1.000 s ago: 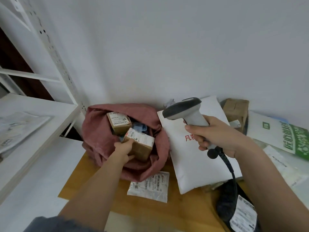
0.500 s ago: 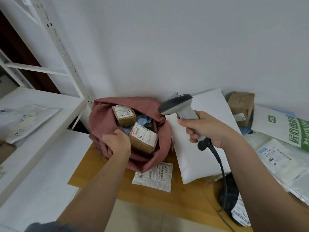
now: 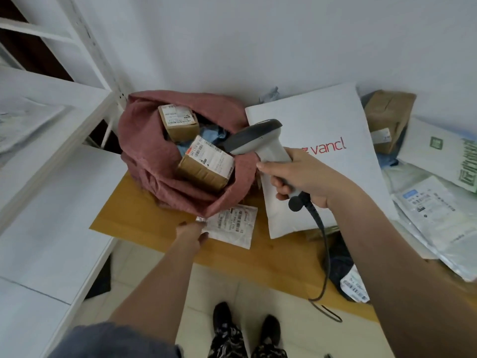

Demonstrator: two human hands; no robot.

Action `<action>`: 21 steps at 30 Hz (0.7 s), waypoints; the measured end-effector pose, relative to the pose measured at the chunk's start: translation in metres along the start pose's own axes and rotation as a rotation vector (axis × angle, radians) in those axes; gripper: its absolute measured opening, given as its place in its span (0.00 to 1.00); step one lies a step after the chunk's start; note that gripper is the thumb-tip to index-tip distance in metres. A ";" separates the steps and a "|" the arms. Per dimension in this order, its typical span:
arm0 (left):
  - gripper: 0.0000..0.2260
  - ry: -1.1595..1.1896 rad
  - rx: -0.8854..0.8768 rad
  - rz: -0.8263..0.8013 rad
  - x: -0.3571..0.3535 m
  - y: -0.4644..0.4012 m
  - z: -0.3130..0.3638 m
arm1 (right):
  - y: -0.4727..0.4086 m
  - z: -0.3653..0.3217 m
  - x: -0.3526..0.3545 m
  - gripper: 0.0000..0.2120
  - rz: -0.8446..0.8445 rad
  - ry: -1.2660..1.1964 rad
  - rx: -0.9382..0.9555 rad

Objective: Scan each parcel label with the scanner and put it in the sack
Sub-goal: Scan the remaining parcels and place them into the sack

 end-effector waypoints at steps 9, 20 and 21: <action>0.18 -0.379 0.006 -0.049 -0.030 -0.031 -0.033 | 0.011 0.050 0.009 0.09 -0.017 0.049 0.000; 0.11 -0.828 -0.022 -0.303 -0.031 0.068 0.005 | 0.041 -0.009 0.015 0.09 -0.063 0.010 0.106; 0.13 -0.891 -0.027 -0.337 -0.030 0.079 0.011 | 0.045 -0.015 0.013 0.09 -0.080 -0.001 0.115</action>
Point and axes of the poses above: each hand's wrist, its own y-axis away from the middle knuckle, its own x-axis out of the back of the hand, z = x × y, the point moved 9 cm from there along -y, towards the middle knuckle, and after that the axes turned 1 degree about -z, right-handed, at the moved point
